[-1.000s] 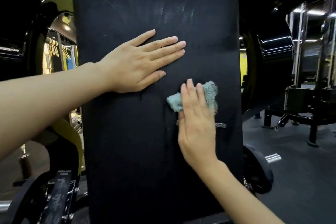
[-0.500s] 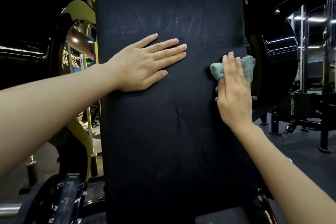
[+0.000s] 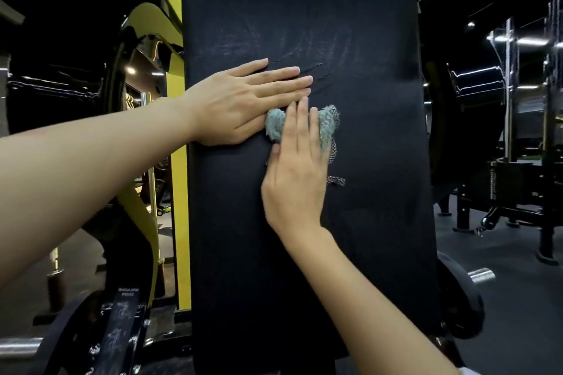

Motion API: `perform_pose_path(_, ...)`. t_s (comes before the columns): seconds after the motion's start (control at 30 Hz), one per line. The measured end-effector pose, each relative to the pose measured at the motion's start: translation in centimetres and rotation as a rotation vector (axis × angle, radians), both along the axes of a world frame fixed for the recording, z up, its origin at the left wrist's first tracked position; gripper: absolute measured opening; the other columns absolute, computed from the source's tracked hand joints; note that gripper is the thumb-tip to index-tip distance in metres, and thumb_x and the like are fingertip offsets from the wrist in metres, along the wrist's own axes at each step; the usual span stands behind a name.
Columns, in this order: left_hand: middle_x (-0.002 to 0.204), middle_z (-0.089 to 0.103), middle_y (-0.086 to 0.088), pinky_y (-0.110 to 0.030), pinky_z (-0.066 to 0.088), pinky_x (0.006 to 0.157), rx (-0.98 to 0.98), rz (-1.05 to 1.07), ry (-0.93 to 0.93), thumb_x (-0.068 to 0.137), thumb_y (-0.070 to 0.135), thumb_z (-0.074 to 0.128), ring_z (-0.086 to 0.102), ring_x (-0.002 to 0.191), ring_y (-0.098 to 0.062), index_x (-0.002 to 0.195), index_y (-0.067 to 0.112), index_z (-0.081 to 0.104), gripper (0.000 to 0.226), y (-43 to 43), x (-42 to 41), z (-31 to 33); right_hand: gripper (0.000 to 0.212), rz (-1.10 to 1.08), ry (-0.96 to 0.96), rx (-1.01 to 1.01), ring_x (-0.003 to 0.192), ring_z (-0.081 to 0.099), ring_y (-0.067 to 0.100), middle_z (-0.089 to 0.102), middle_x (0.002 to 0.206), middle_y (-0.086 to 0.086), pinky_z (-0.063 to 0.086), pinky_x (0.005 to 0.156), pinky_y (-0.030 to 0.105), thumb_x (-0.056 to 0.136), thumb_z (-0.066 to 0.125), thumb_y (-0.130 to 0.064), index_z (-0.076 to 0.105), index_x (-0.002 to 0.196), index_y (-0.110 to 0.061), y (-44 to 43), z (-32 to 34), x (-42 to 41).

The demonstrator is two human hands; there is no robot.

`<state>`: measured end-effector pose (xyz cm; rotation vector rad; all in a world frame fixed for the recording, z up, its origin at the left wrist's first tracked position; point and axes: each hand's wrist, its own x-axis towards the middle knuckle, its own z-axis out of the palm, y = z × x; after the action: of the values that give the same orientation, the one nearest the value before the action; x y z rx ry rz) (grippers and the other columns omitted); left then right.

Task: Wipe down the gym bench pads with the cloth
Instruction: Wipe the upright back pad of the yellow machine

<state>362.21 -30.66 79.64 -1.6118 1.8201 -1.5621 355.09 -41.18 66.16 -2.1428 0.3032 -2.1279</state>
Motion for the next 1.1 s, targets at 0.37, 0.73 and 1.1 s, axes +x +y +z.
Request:
perform_pose_path(0.37, 0.164, 0.009, 0.011, -0.040, 0.002, 0.124, -0.012, 0.021, -0.071, 0.104, 0.038, 0.016, 0.003, 0.152, -0.011, 0.158, 0.027, 0.013, 0.056, 0.7, 0.7, 0.7, 0.058, -0.048, 0.048, 0.041, 0.152, 0.005, 0.015, 0.014, 0.165, 0.001, 0.015, 0.123, 0.045, 0.100, 0.027, -0.020, 0.020, 0.157, -0.013, -8.5, 1.5, -5.0)
perform_pose_path(0.73, 0.164, 0.009, 0.011, -0.038, 0.000, 0.123, -0.021, 0.064, -0.093, 0.103, 0.040, 0.013, 0.003, 0.152, -0.012, 0.158, 0.030, 0.012, 0.056, 0.8, 0.6, 1.1, 0.059, -0.105, -0.035, 0.086, 0.152, 0.014, 0.024, 0.021, 0.163, 0.007, 0.017, 0.119, 0.045, 0.096, 0.036, -0.014, 0.028, 0.154, -0.007, 1.3, -1.8, 0.5)
perform_pose_path(1.1, 0.164, 0.011, 0.009, -0.042, 0.004, 0.124, -0.054, 0.071, -0.089, 0.103, 0.039, 0.013, 0.005, 0.152, -0.014, 0.157, 0.031, 0.013, 0.055, 0.9, 0.5, 0.8, 0.059, 0.030, 0.168, -0.238, 0.151, 0.013, 0.013, 0.024, 0.163, 0.000, 0.021, 0.121, 0.043, 0.097, 0.039, -0.016, 0.029, 0.155, -0.014, 2.0, -3.6, 0.0)
